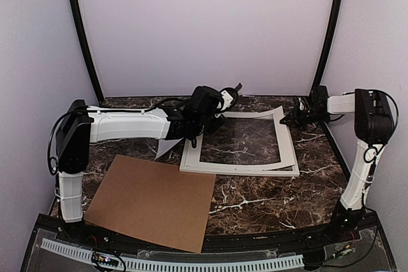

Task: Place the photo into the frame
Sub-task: Adjust the mat board.

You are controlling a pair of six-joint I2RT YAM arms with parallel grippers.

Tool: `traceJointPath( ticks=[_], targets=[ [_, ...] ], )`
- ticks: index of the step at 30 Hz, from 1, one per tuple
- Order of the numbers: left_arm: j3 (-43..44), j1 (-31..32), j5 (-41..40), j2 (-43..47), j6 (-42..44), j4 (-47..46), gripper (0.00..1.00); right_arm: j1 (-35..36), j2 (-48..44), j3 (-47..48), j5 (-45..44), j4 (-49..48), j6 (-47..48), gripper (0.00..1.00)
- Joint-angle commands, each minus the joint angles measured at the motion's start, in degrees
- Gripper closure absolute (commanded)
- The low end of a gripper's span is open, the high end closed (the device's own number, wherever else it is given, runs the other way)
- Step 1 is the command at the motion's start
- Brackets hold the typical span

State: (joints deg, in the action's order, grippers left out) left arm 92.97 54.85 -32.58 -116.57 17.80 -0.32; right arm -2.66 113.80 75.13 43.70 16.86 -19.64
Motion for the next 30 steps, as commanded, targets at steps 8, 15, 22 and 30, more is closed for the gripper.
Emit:
traceJointPath(
  ticks=[8, 15, 22, 30],
  targets=[
    [1.3, -0.2, 0.2, 0.1, -0.3, 0.0, 1.00, 0.4, 0.2, 3.8, -6.6, 6.9, 1.1, 1.00],
    [1.3, -0.1, 0.1, 0.1, -0.3, 0.0, 1.00, 0.6, 1.5, 5.2, -8.0, 9.0, 2.0, 1.00],
    [1.0, -0.1, 0.0, 0.1, -0.4, 0.0, 1.00, 2.0, 4.2, 7.4, -8.4, 10.3, 2.9, 1.00],
    [1.1, -0.2, -0.4, 0.2, -0.1, 0.0, 1.00, 4.3, 6.1, 10.2, -10.3, 12.5, 4.3, 1.00]
  ],
)
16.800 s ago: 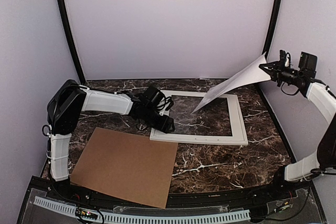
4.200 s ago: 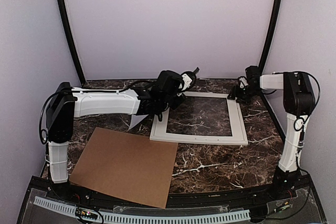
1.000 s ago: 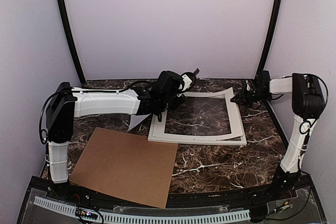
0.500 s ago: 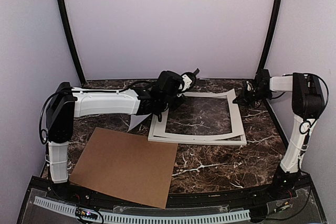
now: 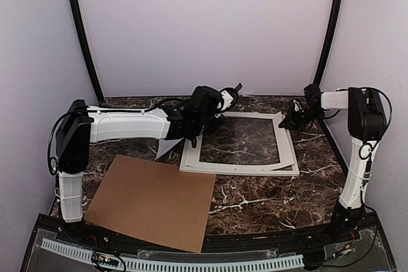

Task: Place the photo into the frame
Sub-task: Adjust the mat board.

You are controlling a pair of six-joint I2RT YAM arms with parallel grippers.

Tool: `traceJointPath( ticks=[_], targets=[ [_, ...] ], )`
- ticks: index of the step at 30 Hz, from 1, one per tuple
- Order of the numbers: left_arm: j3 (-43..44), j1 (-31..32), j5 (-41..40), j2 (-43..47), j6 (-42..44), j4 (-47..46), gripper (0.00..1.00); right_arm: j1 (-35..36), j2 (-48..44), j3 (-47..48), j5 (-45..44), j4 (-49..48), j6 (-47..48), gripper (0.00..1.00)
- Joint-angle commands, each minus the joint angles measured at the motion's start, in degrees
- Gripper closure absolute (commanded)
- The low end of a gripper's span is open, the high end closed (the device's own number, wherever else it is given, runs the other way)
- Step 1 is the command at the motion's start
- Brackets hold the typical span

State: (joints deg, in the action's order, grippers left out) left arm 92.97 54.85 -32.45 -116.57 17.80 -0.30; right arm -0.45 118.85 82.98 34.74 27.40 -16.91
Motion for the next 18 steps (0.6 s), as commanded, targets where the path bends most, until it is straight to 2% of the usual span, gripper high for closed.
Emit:
traceJointPath(
  ticks=[1, 7, 18],
  targets=[
    [1.2, -0.2, -0.5, 0.2, -0.1, -0.1, 1.00, 2.1, 1.1, 2.6, -1.8, 2.4, 1.8, 1.00],
    [1.4, -0.2, -1.2, 0.2, -0.1, -0.1, 1.00, 2.1, 0.7, 3.7, -4.9, 5.0, 2.9, 0.98],
    [1.7, -0.2, -2.4, 0.4, 0.3, -0.2, 1.00, 2.8, 0.9, 4.2, -8.1, 6.6, 3.3, 0.83]
  ],
)
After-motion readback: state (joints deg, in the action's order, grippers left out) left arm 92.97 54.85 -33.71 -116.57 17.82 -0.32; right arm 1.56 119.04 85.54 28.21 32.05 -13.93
